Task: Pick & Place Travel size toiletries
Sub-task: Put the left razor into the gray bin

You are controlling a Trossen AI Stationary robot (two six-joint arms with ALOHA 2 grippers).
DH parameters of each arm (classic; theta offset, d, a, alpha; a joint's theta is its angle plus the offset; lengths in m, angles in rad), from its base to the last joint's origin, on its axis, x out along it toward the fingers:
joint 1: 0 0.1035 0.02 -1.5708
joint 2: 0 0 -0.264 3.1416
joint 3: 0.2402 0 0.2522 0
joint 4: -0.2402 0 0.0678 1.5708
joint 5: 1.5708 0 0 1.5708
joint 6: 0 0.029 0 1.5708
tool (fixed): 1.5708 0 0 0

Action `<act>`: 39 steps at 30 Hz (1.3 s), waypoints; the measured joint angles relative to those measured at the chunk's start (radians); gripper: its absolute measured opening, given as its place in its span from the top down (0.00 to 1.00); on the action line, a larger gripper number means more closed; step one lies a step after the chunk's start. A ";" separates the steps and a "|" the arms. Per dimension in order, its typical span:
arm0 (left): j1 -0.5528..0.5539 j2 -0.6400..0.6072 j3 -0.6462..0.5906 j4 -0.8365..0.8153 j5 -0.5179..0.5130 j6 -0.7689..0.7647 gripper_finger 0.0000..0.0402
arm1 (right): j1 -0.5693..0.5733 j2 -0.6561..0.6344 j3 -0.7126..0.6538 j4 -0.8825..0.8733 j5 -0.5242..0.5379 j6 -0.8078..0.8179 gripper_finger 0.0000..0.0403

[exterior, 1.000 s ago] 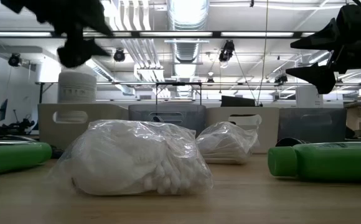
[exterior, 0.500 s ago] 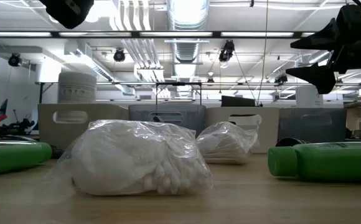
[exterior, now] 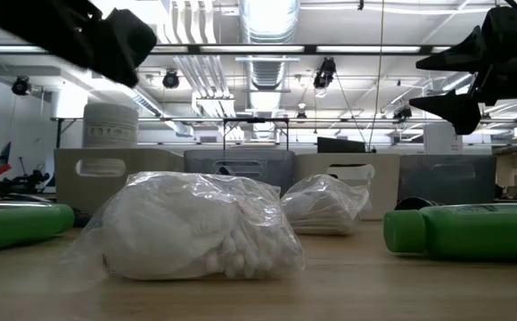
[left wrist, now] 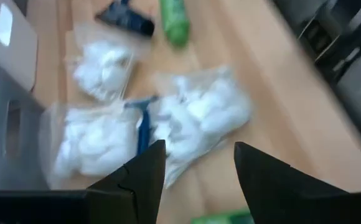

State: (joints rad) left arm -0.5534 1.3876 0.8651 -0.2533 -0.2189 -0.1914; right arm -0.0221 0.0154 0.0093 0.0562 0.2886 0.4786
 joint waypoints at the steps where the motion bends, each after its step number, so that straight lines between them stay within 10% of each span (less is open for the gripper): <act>1: -0.003 0.016 0.014 -0.028 -0.007 0.018 0.51 | 0.000 0.000 0.000 0.000 0.000 0.000 0.10; 39: 0.127 0.332 0.081 -0.063 -0.080 0.191 0.51 | 0.000 0.000 0.000 0.000 0.000 0.000 0.10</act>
State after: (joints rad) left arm -0.4269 1.7191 0.9460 -0.3158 -0.2993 0.0000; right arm -0.0219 0.0154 0.0093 0.0561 0.2886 0.4783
